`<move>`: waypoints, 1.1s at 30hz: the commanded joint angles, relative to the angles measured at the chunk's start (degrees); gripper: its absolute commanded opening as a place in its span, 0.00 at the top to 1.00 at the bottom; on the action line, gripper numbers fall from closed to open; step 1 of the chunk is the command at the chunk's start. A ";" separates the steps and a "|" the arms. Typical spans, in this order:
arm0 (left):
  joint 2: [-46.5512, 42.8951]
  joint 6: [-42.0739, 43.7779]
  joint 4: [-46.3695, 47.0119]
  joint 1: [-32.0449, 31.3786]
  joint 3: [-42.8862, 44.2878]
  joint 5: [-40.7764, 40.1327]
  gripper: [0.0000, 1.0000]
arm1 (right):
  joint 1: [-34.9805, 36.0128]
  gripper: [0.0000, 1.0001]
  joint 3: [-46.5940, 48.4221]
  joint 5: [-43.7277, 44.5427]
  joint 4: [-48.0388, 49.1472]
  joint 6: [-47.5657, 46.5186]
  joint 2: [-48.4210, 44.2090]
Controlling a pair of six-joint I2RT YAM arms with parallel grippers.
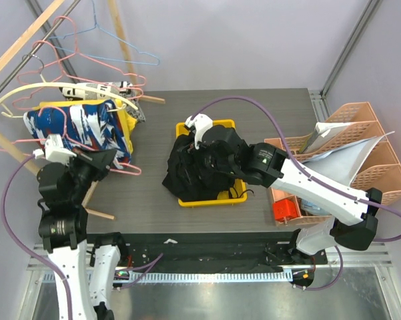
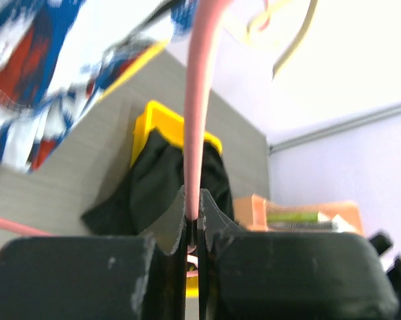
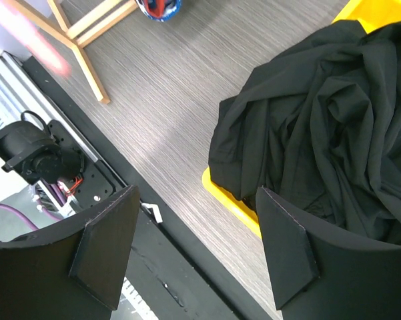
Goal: Remove the trousers from the hanger
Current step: Hang the hanger back to the clothesline with the left arm
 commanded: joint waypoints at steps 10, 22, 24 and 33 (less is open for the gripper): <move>9.56 -8.68 21.57 0.10 5.31 -8.77 1.00 | -0.87 0.24 3.48 0.47 -0.39 -1.27 -0.90; 15.97 -14.13 20.19 0.28 14.87 -16.69 1.00 | -1.22 0.23 3.13 -0.23 -0.56 -2.68 -0.98; 17.55 -13.87 16.85 0.19 16.47 -18.52 1.00 | -1.22 0.24 3.04 -0.14 -0.65 -2.77 -1.16; 17.82 -0.87 16.74 0.45 16.56 -18.27 0.99 | -1.22 0.23 1.73 0.39 -0.47 -3.39 -2.66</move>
